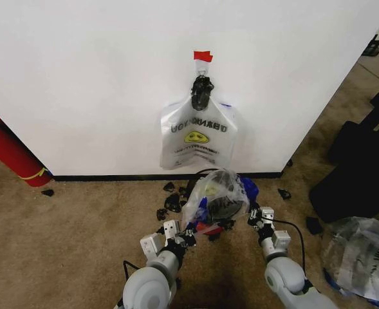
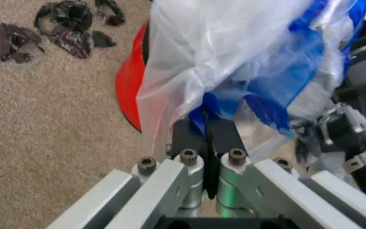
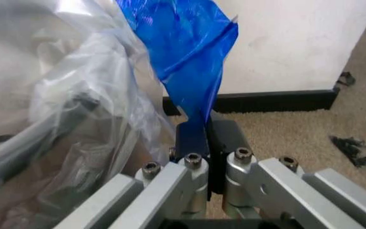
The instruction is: Pick up the garbage bag from the wall and place it over the trash bin.
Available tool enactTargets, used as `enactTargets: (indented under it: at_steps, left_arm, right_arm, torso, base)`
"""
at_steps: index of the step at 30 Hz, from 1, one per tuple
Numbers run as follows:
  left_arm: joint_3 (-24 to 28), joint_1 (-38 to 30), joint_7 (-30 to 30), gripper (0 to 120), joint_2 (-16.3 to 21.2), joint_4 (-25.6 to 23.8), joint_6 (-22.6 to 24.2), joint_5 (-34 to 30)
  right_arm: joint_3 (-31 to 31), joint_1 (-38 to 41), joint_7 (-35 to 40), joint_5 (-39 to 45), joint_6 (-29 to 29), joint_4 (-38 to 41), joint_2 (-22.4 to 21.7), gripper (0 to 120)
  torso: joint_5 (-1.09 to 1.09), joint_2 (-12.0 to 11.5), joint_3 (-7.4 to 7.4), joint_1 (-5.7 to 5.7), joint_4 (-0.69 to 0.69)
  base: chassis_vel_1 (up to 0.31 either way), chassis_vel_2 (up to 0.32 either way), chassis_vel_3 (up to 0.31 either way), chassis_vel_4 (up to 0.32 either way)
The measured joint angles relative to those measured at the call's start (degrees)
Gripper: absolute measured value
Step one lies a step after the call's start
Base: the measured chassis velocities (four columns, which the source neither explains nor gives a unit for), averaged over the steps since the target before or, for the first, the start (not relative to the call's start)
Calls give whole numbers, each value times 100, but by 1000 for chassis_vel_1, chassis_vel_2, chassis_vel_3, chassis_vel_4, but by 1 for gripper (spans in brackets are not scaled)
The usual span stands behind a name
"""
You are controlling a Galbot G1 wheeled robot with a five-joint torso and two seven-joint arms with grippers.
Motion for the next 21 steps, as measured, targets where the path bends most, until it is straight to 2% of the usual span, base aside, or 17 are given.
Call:
enactTargets:
  at_steps: [10, 21]
  left_arm:
    - [-24, -169, -4, 0, -64, 263, 46, -19]
    - [-12, -318, 12, 0, -152, 550, 143, -29]
  right_arm:
    - [-265, 609, -18, 236, -335, -391, -131, 0]
    - [-432, 942, -185, 193, -358, -806, -216, 0]
  torso:
    - [0, 0, 0, 0, 0]
    - [0, 0, 0, 0, 0]
  base:
    - [0, 0, 0, 0]
    - [0, 0, 0, 0]
